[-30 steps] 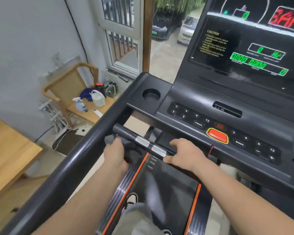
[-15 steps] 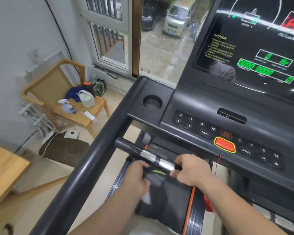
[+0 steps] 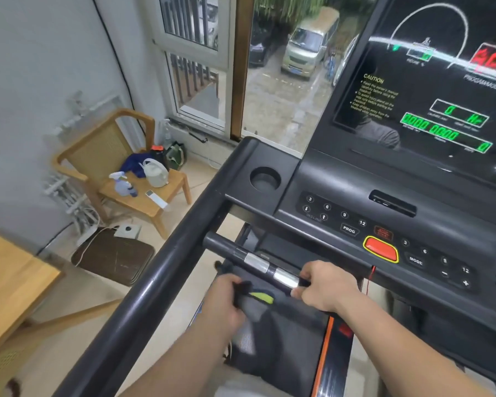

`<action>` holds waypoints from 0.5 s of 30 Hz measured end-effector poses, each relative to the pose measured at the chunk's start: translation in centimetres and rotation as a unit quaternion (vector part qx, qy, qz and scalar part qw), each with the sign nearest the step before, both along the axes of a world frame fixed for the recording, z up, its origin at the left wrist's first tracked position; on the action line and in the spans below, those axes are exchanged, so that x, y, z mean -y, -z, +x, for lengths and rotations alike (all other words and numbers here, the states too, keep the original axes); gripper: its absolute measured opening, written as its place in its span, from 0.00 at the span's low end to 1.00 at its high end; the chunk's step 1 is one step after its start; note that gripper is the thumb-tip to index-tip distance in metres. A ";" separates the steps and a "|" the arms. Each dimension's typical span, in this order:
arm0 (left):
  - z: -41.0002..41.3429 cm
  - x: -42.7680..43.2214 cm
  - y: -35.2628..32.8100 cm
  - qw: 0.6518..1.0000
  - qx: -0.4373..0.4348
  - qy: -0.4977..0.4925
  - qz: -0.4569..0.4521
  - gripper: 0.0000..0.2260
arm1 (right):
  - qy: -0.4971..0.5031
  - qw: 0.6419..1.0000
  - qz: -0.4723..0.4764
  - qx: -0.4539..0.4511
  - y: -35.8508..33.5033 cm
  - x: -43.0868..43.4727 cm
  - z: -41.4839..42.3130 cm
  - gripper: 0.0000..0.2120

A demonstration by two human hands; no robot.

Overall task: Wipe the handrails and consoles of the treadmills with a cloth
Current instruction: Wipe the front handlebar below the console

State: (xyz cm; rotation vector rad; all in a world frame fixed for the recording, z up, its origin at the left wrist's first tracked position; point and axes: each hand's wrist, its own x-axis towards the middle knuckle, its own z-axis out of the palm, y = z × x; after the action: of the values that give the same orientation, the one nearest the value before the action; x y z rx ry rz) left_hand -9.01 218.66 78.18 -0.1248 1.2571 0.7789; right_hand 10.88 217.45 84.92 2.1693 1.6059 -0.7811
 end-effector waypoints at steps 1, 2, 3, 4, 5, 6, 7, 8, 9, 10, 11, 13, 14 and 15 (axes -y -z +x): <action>-1.4 -1.2 0.3 0.998 0.015 -0.057 0.009 0.07 | -0.005 1.000 0.001 0.002 0.0 0.0 0.0 0.19; -2.5 -2.3 0.7 0.993 0.037 -0.105 0.029 0.09 | -0.011 1.000 0.004 0.003 0.0 0.0 -0.1 0.17; -2.9 -2.9 0.9 0.991 0.041 -0.124 0.041 0.12 | -0.021 1.000 0.005 0.008 0.0 0.0 -0.2 0.17; -2.5 -2.9 0.9 0.991 0.039 -0.117 0.054 0.16 | -0.032 0.999 0.005 0.013 -0.1 -0.1 -0.3 0.16; -1.5 -2.6 0.7 0.993 0.027 -0.098 0.057 0.19 | -0.042 0.999 0.003 0.019 -0.2 -0.1 -0.4 0.15; -0.1 -1.8 0.6 0.995 0.016 -0.071 0.063 0.20 | -0.050 0.998 0.002 0.022 -0.2 -0.1 -0.4 0.14; 1.4 -0.7 0.3 0.998 -0.011 -0.025 0.059 0.19 | -0.054 0.998 0.003 0.024 -0.2 0.0 -0.4 0.13; 2.7 0.6 0.0 0.998 -0.031 0.022 0.051 0.16 | -0.058 0.998 0.006 0.026 -0.2 0.1 -0.4 0.12; 3.6 1.7 -0.4 0.996 -0.038 0.070 0.041 0.14 | -0.062 0.998 0.013 0.029 -0.1 0.2 -0.3 0.13; 4.3 2.6 -1.0 0.993 -0.033 0.106 0.030 0.13 | -0.065 0.997 0.020 0.031 0.0 0.4 -0.2 0.13; 4.1 3.0 -1.3 0.992 -0.032 0.123 0.020 0.13 | -0.066 0.997 0.029 0.031 0.2 0.7 -0.2 0.13; 2.7 3.0 -2.5 0.994 -0.032 0.104 0.013 0.10 | -0.061 0.996 0.049 0.030 0.6 1.2 -0.3 0.13; 1.7 2.6 -3.4 0.996 -0.037 0.081 0.022 0.09 | -0.059 0.996 0.058 0.029 0.9 1.4 -0.4 0.13; 0.8 2.1 -4.5 0.997 -0.042 0.050 0.038 0.08 | -0.056 0.996 0.067 0.027 1.0 1.5 -0.5 0.13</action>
State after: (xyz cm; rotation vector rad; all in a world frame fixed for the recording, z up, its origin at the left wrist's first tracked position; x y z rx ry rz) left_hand -8.26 216.59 82.72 0.0319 1.3012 0.7500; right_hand 10.41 215.91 83.87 2.1479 1.7809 -0.5926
